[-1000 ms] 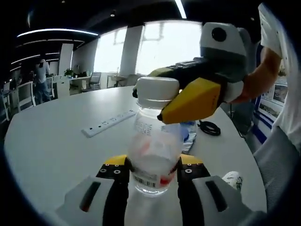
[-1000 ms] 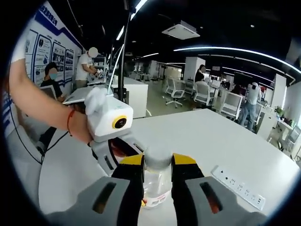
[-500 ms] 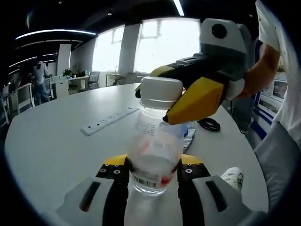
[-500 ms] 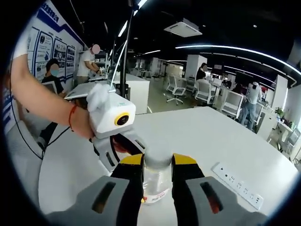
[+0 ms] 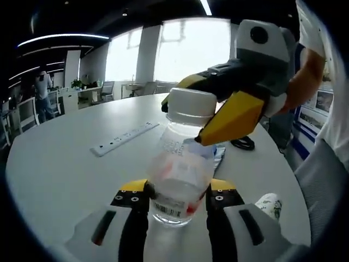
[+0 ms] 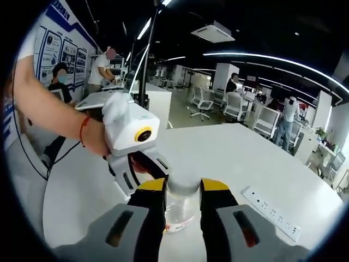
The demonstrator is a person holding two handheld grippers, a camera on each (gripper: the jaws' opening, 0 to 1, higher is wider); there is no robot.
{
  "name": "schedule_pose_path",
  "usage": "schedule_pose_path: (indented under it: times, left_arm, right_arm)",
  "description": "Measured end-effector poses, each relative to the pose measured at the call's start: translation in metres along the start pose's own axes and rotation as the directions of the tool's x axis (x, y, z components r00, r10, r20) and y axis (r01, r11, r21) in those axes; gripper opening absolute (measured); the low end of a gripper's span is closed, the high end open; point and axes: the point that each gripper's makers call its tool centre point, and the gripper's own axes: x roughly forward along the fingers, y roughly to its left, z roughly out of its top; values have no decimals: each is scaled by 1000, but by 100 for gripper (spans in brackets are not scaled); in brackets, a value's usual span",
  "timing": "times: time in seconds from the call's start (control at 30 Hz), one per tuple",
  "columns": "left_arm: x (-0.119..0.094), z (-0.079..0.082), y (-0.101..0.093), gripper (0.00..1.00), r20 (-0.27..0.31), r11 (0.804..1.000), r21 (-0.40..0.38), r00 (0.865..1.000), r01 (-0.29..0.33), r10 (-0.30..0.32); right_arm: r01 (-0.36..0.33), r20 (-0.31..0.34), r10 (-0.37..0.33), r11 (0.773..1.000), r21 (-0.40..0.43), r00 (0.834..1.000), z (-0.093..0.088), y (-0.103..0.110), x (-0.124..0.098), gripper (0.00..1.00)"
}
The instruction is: Arrange the tabletop items into an orderly group along one side of the table until the central work area is clear of visible clutter.
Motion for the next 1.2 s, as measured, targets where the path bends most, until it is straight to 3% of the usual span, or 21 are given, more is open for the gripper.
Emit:
schedule_pose_path:
  times: [0.43, 0.77, 0.83, 1.2]
  left_arm:
    - [-1, -1, -1, 43, 3, 1000, -27, 1000, -3, 3]
    - [-8, 0, 1, 47, 12, 993, -121, 1000, -12, 14]
    - [-9, 2, 0, 47, 20, 994, -106, 1000, -20, 22]
    - [-20, 3, -3, 55, 19, 984, -175, 999, -32, 36]
  right_arm:
    - [3, -10, -3, 1000, 28, 1000, -3, -3, 0, 27]
    - [9, 2, -9, 997, 79, 1000, -2, -9, -5, 30]
    - [7, 2, -8, 995, 95, 1000, -2, -10, -6, 31]
    - [9, 9, -10, 992, 125, 1000, -2, -14, -16, 35]
